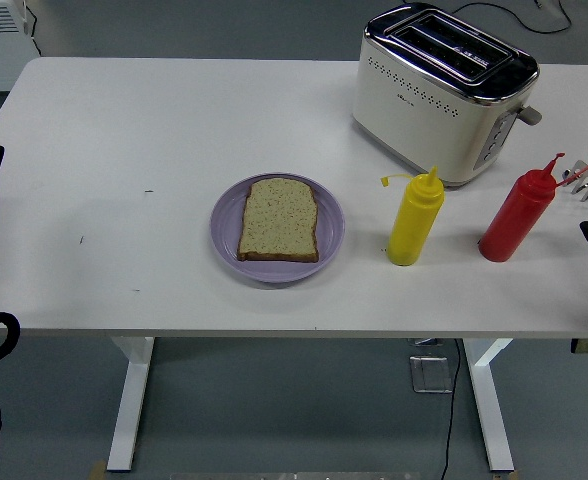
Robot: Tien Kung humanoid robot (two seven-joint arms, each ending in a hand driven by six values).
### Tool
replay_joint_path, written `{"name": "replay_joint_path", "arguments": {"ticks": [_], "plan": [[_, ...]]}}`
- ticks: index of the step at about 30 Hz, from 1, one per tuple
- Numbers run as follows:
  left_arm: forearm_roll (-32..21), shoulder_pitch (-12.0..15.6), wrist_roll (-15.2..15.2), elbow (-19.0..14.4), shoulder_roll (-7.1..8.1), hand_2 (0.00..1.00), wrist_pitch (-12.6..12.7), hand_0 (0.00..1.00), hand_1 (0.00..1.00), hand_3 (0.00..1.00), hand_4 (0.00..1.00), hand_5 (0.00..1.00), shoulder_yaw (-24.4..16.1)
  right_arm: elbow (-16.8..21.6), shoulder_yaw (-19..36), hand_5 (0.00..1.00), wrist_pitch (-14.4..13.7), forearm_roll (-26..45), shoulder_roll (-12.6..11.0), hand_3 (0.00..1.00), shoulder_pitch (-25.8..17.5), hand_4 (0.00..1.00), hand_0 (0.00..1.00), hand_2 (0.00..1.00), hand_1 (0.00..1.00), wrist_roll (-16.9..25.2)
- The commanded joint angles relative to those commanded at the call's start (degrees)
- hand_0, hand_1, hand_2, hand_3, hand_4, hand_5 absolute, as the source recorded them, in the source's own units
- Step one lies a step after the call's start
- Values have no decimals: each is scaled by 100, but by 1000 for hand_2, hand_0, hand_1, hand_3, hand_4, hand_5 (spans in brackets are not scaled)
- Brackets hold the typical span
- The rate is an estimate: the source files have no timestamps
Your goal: Pick up the cup,pour liquid into bread,place the cup on the desk
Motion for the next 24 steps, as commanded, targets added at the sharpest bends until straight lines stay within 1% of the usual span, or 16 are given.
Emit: {"name": "replay_joint_path", "arguments": {"ticks": [10,13,19,24], "plan": [[5,31,-3,6,-2,740,0,785,737,694,508,998,27,-144,-285,207,-155,21,9,998,164,896,994,992,937,44],[11,46,-3,11,-2,740,-1,785,737,694,508,998,37,-236,-403,207,-217,-21,21,998,279,896,994,992,937,62],[14,63,-2,16,-2,740,0,786,738,694,508,998,53,-403,-678,212,-241,-79,14,998,503,904,996,991,936,82],[17,82,-2,21,0,740,0,785,737,693,508,998,76,-530,-955,211,-264,-143,53,998,718,904,996,991,936,90]]}}
